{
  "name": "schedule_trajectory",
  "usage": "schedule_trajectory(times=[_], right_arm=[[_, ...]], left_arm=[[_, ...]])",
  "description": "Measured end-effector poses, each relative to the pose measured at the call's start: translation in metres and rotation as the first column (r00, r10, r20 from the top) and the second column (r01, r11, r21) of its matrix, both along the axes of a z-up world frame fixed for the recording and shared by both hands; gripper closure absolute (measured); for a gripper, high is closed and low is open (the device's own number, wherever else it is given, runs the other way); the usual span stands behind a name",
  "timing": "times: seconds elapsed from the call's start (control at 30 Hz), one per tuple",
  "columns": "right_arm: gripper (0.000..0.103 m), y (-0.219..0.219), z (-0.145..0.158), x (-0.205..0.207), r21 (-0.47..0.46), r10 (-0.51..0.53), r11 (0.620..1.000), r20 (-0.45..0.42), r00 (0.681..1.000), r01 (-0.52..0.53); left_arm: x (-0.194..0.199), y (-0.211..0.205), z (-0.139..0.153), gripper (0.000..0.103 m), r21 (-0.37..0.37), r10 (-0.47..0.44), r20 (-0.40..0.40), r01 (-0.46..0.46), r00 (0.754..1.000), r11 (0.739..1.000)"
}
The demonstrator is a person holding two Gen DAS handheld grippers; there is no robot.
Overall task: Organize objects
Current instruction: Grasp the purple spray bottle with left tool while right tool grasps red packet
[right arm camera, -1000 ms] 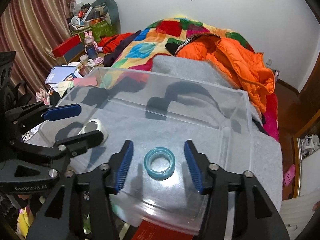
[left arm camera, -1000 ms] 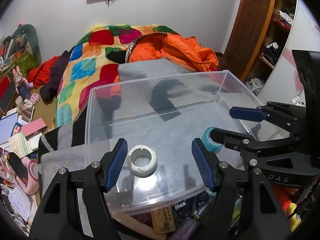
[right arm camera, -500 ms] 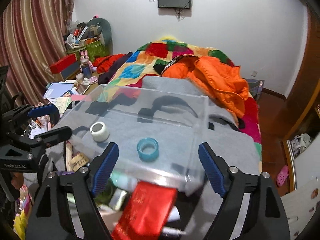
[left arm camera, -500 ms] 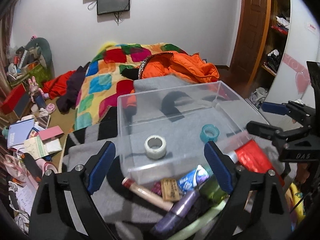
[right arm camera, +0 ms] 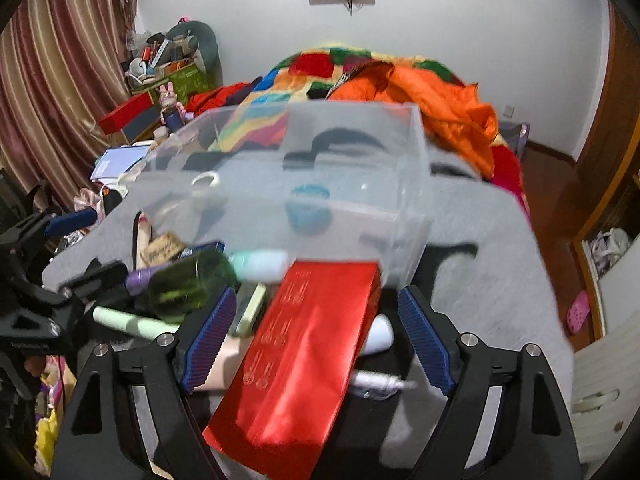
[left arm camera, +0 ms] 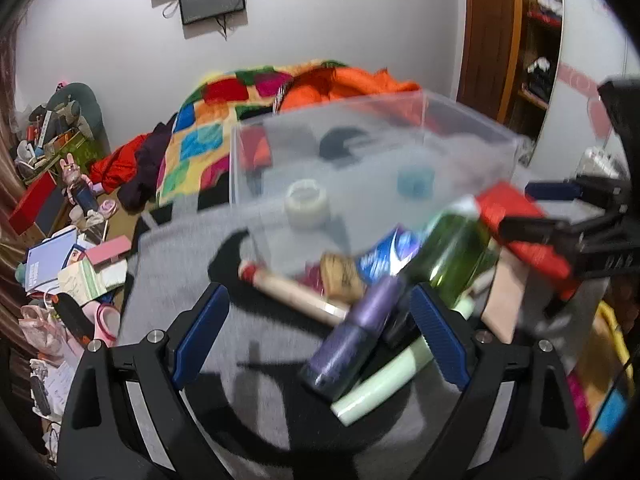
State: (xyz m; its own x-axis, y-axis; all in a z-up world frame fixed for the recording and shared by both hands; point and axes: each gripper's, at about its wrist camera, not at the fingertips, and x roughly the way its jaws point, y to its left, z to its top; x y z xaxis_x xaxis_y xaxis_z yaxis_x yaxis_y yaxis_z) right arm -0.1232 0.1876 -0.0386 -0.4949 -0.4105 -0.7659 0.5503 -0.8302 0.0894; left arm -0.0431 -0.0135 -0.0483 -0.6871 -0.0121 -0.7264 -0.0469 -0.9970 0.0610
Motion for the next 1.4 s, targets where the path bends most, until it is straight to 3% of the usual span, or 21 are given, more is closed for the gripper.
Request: schedule_trajectory(times=[0.1, 0.3, 0.33, 0.43, 0.47, 0.6, 0.77, 1.1, 1.27, 1.4], right_arm=[[0.022, -0.001, -0.009, 0.003, -0.002, 0.0, 1.0, 0.027, 1.0, 0.0], [0.022, -0.002, -0.015, 0.006, 0.013, -0.006, 1.0, 0.008, 1.0, 0.006], [0.023, -0.002, -0.015, 0.007, 0.014, -0.006, 1.0, 0.008, 1.0, 0.006], [0.036, -0.003, -0.014, 0.01, 0.022, 0.005, 1.0, -0.011, 1.0, -0.005], [0.042, -0.002, -0.013, 0.012, 0.028, 0.008, 1.0, -0.019, 1.0, -0.007], [0.045, 0.0, -0.012, 0.016, 0.044, 0.016, 0.999, -0.034, 0.999, -0.014], [0.05, 0.011, -0.005, 0.02, 0.042, 0.008, 0.999, -0.045, 0.999, -0.006], [0.049, 0.011, -0.003, 0.011, 0.074, 0.0, 0.997, -0.037, 0.999, 0.003], [0.047, 0.003, -0.012, 0.004, 0.09, -0.009, 0.996, -0.042, 0.999, 0.013], [0.052, 0.007, -0.012, 0.006, 0.074, -0.02, 0.997, -0.046, 0.999, 0.023]], left_arm=[[0.004, -0.005, -0.012, 0.011, 0.008, 0.025, 0.012, -0.025, 1.0, 1.0], [0.01, -0.009, -0.018, 0.034, 0.091, -0.001, -0.006, 0.002, 1.0, 0.996], [0.012, -0.008, -0.018, 0.042, 0.099, -0.013, -0.01, 0.014, 1.0, 0.995], [0.017, -0.003, -0.018, 0.062, 0.116, -0.052, -0.019, 0.054, 0.998, 0.992], [0.019, 0.0, -0.017, 0.064, 0.11, -0.058, -0.024, 0.06, 0.998, 0.992], [0.024, 0.004, -0.016, 0.069, 0.075, -0.066, -0.037, 0.068, 0.997, 0.995], [0.031, -0.001, -0.012, 0.077, 0.094, -0.061, -0.027, 0.063, 0.998, 0.994], [0.029, 0.001, -0.021, 0.074, 0.067, -0.069, 0.004, 0.068, 0.998, 0.995], [0.027, -0.004, -0.023, 0.074, 0.115, -0.059, -0.001, 0.059, 0.998, 0.992], [0.034, -0.001, -0.02, 0.078, 0.104, -0.058, -0.019, 0.06, 0.998, 0.993]])
